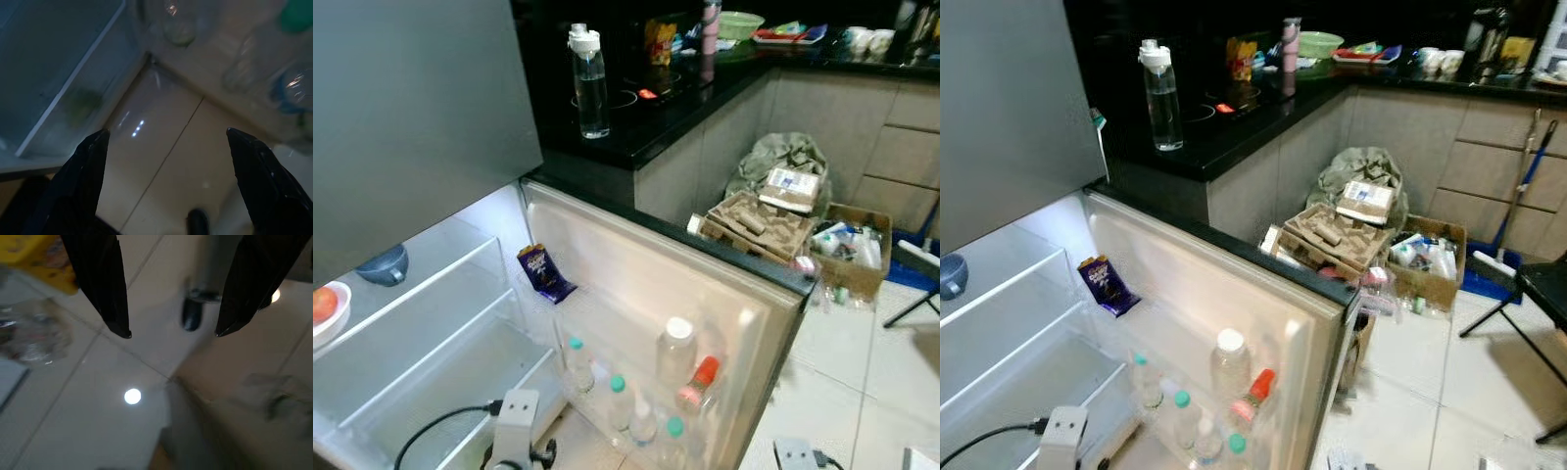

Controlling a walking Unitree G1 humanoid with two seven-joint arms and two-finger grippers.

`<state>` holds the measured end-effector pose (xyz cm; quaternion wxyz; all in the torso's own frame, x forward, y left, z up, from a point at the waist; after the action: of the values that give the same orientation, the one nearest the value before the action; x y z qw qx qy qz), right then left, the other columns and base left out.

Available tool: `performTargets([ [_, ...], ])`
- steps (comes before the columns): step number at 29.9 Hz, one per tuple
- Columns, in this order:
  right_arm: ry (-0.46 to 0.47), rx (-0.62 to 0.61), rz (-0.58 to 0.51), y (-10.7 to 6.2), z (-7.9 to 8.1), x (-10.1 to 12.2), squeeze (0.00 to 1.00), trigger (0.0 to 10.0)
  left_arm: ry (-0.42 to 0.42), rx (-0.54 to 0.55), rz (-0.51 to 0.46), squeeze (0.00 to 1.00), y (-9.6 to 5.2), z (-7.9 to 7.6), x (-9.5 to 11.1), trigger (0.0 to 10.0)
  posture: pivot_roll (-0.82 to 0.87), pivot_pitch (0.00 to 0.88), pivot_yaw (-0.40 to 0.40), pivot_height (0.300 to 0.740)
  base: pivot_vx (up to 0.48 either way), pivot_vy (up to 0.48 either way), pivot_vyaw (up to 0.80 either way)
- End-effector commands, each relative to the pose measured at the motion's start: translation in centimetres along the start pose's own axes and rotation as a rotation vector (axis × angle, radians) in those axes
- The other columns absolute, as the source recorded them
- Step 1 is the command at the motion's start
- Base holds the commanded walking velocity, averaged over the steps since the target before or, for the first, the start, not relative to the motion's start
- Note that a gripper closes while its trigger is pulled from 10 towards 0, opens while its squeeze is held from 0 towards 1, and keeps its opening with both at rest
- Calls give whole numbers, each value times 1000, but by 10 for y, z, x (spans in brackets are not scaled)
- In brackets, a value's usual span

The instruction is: Restocking fridge

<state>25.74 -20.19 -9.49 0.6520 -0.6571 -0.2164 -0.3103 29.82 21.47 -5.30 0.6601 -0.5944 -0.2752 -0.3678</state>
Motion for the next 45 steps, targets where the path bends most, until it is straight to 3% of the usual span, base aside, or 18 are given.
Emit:
performTargets([
  [1,12,12,16,-1,5,-8,0,10000,-12,3,33,0,-3,0,-12,10000,-37,103,33,740,0,-431,0],
  [6,5,17,12,0,6,-5,0,10000,-49,26,29,0,-4,3,-14,10000,-39,95,30,740,0,-79,0],
  [21,-46,24,10,1,4,0,0,10000,-61,50,34,0,-7,7,-18,10000,-45,83,13,740,0,0,0],
  [22,-97,-33,48,0,-11,-3,0,10000,-42,87,66,0,-10,14,-29,10000,-43,78,7,740,0,0,0],
  [25,-105,-62,54,0,-18,-2,0,10000,-33,103,84,0,-12,18,-35,10000,-43,78,7,740,0,0,0],
  [27,-108,-106,21,-1,-26,6,0,10000,-30,119,101,0,-15,22,-41,10000,-41,80,7,740,0,0,0],
  [28,-81,-176,-93,0,-38,36,0,10000,-23,130,141,0,-20,29,-54,10000,-39,83,10,740,0,0,0],
  [29,-81,-176,-93,0,-38,36,0,10000,-23,130,141,0,-20,29,-54,10000,-39,83,10,740,0,0,0],
  [30,-57,-209,-165,-1,-43,59,0,10000,-4,126,187,0,-25,31,-68,10000,-38,84,12,740,0,0,0],
  [32,-45,-209,-181,-1,-44,65,0,10000,6,123,203,0,-27,31,-73,10000,-38,84,12,740,0,0,0],
  [33,-32,-204,-196,0,-43,72,0,9098,17,120,224,0,-30,32,-79,10000,-40,86,19,740,0,0,0],
  [34,-10,-180,-220,1,-39,82,0,3333,25,118,252,0,-33,32,-87,10000,-43,88,23,740,0,0,0],
  [35,6,-154,-244,1,-34,92,0,0,31,115,274,0,-37,32,-95,10000,-45,90,25,740,0,0,0],
  [38,0,-119,-277,2,-24,109,0,0,39,104,318,0,-44,31,-109,10000,-41,92,24,740,0,0,0],
  [39,-10,-105,-287,3,-19,115,0,2471,44,96,339,0,-48,29,-117,10000,-37,93,22,740,0,0,0],
  [40,-10,-105,-287,3,-19,115,0,2471,44,96,339,0,-48,29,-117,10000,-37,93,22,740,0,0,0],
  [41,-21,-79,-299,3,-11,122,0,10000,57,85,370,0,-53,27,-127,10000,-36,94,22,740,0,0,0],
  [45,-28,3,-313,4,11,133,0,10000,77,60,439,0,-67,24,-150,10000,-38,98,21,740,0,0,0],
])
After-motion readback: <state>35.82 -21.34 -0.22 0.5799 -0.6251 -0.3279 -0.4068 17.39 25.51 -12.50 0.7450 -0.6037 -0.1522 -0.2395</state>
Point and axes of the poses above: a point about 5 cm out from each wrist's last joint towards the gripper, its own y axis pointing out of the wrist towards the gripper, its own x axis along the axis of the wrist's last joint, z = x × y, the point moved 5 cm from there along y, pointing out of the wrist towards the gripper, and after that the axes turned 7 degrees about y, right-handed, at the moved point
